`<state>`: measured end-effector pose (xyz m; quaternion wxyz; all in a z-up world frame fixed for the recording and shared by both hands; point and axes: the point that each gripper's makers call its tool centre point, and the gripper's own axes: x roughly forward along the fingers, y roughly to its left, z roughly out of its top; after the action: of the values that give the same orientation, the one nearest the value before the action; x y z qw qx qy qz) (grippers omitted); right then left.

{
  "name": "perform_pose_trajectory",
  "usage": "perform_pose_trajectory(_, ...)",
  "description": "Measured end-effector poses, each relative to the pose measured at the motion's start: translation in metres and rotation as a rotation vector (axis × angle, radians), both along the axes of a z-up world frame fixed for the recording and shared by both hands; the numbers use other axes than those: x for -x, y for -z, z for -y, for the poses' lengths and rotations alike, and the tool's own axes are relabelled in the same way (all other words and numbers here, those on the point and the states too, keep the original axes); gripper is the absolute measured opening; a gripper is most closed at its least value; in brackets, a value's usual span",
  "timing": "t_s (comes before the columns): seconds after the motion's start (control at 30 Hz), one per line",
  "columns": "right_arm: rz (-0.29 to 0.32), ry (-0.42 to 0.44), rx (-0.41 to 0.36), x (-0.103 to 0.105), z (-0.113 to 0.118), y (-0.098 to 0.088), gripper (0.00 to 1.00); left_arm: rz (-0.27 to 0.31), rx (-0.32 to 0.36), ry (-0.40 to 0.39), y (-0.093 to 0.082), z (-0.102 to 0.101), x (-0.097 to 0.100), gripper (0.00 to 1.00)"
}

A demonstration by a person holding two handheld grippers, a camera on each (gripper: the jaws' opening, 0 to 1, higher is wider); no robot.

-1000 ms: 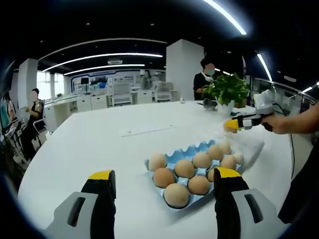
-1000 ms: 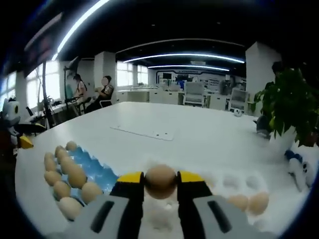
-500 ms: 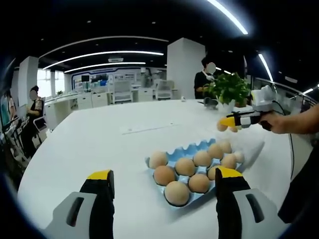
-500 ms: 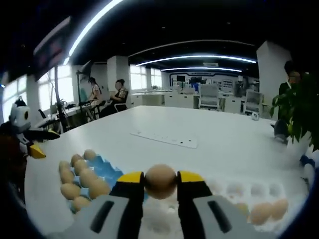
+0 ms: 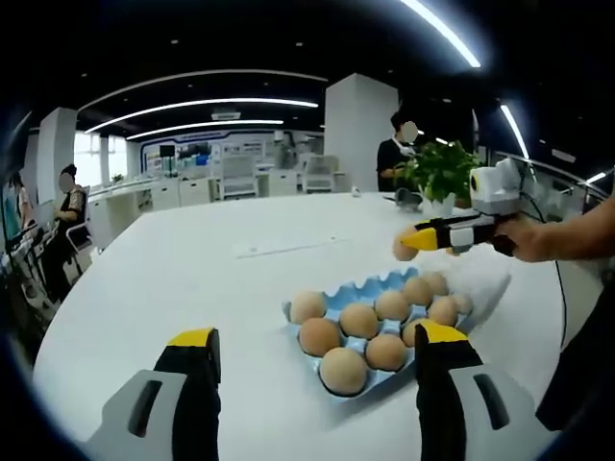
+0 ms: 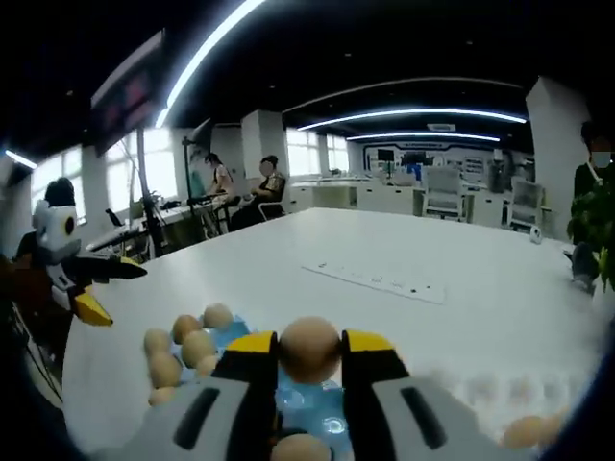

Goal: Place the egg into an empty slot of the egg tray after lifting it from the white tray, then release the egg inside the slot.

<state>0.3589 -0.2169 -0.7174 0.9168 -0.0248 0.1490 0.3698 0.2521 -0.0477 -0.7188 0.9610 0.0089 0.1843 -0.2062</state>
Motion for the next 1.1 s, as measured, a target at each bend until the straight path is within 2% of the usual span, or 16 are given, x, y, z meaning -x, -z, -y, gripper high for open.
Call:
perform_pose_trajectory(0.2,0.001,-0.089,0.02,0.002,-0.038,0.005,0.25,-0.003,-0.003,0.005,0.0,0.0,0.0,0.83)
perform_pose_trajectory(0.53,-0.03,-0.177,0.038,0.005,-0.077,0.017,0.25,-0.002,0.003,0.001,0.001,-0.003,-0.002,0.82)
perform_pose_trajectory(0.83,-0.059,-0.232,0.064,0.008,-0.098,0.031,0.25,-0.006,0.006,-0.001,0.002,-0.005,-0.002,0.81)
perform_pose_trajectory(1.1,-0.097,-0.242,0.083,0.006,-0.101,0.045,0.25,-0.008,0.008,-0.004,0.003,-0.006,-0.001,0.81)
